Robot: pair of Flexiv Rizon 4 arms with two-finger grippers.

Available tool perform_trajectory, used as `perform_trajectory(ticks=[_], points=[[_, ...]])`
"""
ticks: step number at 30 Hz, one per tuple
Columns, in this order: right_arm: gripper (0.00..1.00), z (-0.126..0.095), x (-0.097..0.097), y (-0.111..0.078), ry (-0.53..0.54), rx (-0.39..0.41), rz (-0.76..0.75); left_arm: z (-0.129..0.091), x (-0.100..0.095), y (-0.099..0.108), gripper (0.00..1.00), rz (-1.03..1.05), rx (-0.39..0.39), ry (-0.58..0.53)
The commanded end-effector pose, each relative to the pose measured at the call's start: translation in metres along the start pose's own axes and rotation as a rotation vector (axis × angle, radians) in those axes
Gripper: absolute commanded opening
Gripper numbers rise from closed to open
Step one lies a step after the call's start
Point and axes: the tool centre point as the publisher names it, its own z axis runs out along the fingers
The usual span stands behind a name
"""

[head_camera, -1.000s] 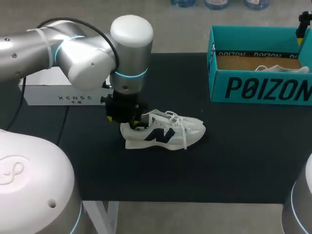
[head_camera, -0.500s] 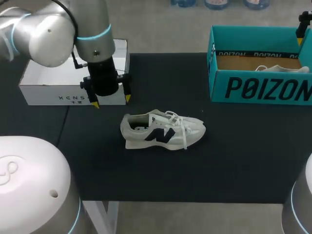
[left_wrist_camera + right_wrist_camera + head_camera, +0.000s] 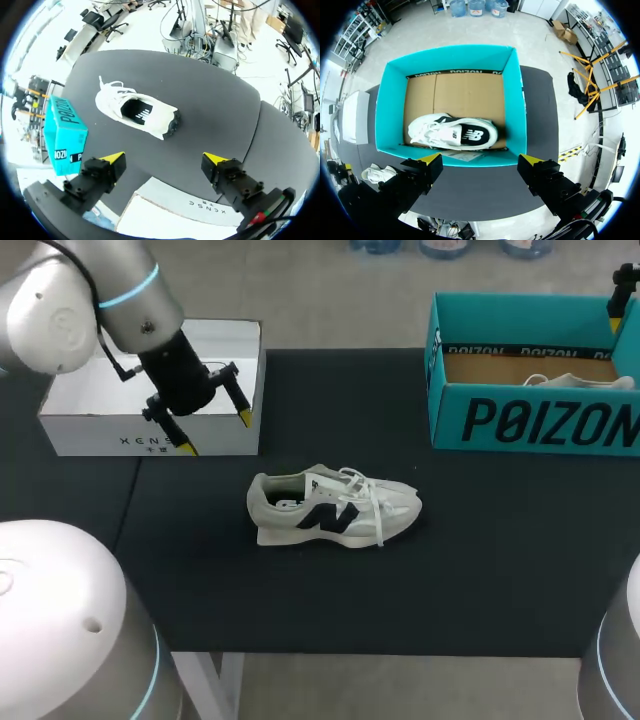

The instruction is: Take the shoe out of the shoebox, open the shoe tongue, remove and reinsert the insole, then place the shoe into the shoebox

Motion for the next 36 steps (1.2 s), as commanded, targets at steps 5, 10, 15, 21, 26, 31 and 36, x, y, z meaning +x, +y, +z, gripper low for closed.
perform_trajectory(ticks=[5, 10, 15, 21, 26, 31, 36], points=[[1.00, 0.000, 0.000, -0.001, 0.001, -0.003, 0.001, -0.040, 0.030, -0.048, 1.00, -0.641, 0.065, -0.241], [1.00, 0.000, 0.000, -0.001, 0.001, -0.003, 0.001, -0.042, 0.035, -0.067, 1.00, -0.814, 0.105, -0.236], [1.00, 0.000, 0.000, -0.001, 0.001, -0.003, 0.001, -0.042, 0.036, -0.071, 1.00, -0.859, 0.125, -0.210], [1.00, 0.000, 0.000, -0.001, 0.001, -0.003, 0.001, -0.042, 0.036, -0.071, 1.00, -0.859, 0.125, -0.210], [1.00, 0.000, 0.000, -0.001, 0.001, -0.003, 0.001, -0.036, 0.032, -0.068, 1.00, -0.886, 0.113, -0.225], [1.00, 0.000, 0.000, -0.001, 0.001, -0.003, 0.001, -0.005, 0.022, -0.057, 1.00, -0.897, 0.201, -0.206], [1.00, 0.000, 0.000, -0.001, 0.001, -0.003, 0.001, 0.019, 0.025, -0.047, 1.00, -0.842, 0.190, -0.161]])
